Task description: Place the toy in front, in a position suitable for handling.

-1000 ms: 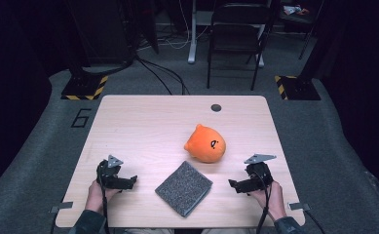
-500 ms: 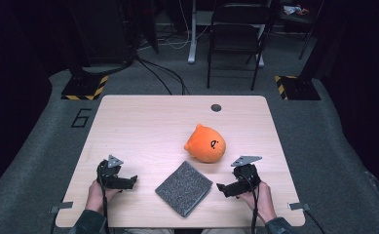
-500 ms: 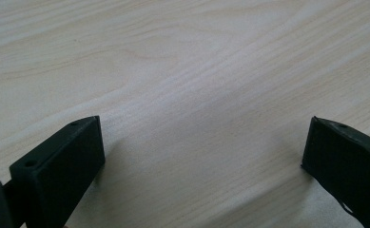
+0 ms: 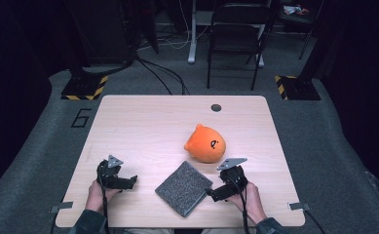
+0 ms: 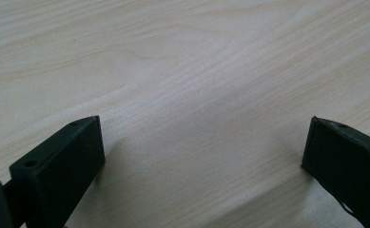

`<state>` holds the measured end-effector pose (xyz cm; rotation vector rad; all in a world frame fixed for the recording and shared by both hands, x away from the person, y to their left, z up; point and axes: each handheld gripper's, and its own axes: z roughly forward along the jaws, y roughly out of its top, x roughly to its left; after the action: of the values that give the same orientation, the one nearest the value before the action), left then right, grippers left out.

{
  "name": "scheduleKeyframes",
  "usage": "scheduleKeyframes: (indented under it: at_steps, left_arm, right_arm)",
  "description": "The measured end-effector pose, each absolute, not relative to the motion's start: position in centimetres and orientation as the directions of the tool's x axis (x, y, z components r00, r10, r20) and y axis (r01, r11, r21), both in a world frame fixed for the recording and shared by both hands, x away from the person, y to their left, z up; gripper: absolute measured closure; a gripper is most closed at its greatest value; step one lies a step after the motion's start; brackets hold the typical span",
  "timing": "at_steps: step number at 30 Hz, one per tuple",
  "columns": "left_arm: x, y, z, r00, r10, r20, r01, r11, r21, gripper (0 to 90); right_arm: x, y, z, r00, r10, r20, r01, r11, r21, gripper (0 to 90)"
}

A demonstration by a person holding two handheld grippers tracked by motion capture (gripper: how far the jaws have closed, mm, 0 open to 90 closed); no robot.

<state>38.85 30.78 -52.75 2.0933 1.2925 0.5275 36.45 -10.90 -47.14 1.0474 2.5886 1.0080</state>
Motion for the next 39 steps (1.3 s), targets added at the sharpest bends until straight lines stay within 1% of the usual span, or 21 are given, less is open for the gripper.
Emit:
scheduleKeyframes:
  at_steps: [2,6,7,12,13,17,24,28,33,36,39]
  left_arm:
    - [38.9,30.9,-52.7,0.454,0.891,0.025,0.652,-0.351,0.673,0.0]
    - [38.9,30.9,-52.7,0.454,0.891,0.024,0.649,-0.349,0.676,0.0]
    - [38.8,30.8,-52.8,0.443,0.896,0.014,0.65,-0.332,0.683,0.0]
    - [38.9,30.9,-52.7,0.458,0.889,0.024,0.647,-0.352,0.677,0.0]
    - [38.9,30.8,-52.8,0.444,0.896,0.013,0.646,-0.33,0.688,0.0]
    - [38.9,30.8,-52.8,0.446,0.895,0.015,0.646,-0.333,0.687,0.0]
    - [38.8,30.8,-52.8,0.446,0.895,0.013,0.645,-0.332,0.689,0.0]
    - [38.8,30.9,-52.7,0.459,0.888,0.023,0.645,-0.351,0.679,0.0]
    - [38.8,30.9,-52.7,0.459,0.888,0.023,0.644,-0.351,0.68,0.0]
    - [38.8,30.9,-52.7,0.459,0.888,0.024,0.644,-0.351,0.68,0.0]
    - [38.8,30.9,-52.7,0.461,0.887,0.023,0.643,-0.352,0.68,0.0]
  right_arm:
    - [36.4,-10.3,-47.2,-0.744,0.661,0.095,0.553,0.531,0.642,0.0]
    - [36.4,-9.3,-47.3,-0.758,0.646,0.089,0.54,0.544,0.642,0.0]
    - [36.3,-9.0,-47.3,-0.763,0.64,0.094,0.538,0.547,0.642,0.0]
    - [36.4,-7.9,-47.5,-0.778,0.622,0.092,0.526,0.563,0.638,0.0]
    - [36.4,-7.8,-47.5,-0.783,0.615,0.095,0.522,0.566,0.638,0.0]
    - [36.6,-6.8,-47.7,-0.794,0.601,0.089,0.51,0.58,0.635,0.0]
    - [36.8,-4.7,-48.5,-0.823,0.565,0.063,0.477,0.625,0.618,0.0]
    - [36.9,-3.6,-48.9,-0.835,0.548,0.048,0.46,0.648,0.607,0.0]
    - [37.2,-2.7,-49.5,-0.838,0.544,0.038,0.46,0.666,0.587,0.0]
    - [37.4,-2.3,-49.9,-0.839,0.543,0.041,0.467,0.679,0.566,1.6]
    - [37.6,-2.0,-50.4,-0.835,0.548,0.037,0.476,0.689,0.546,5.6]
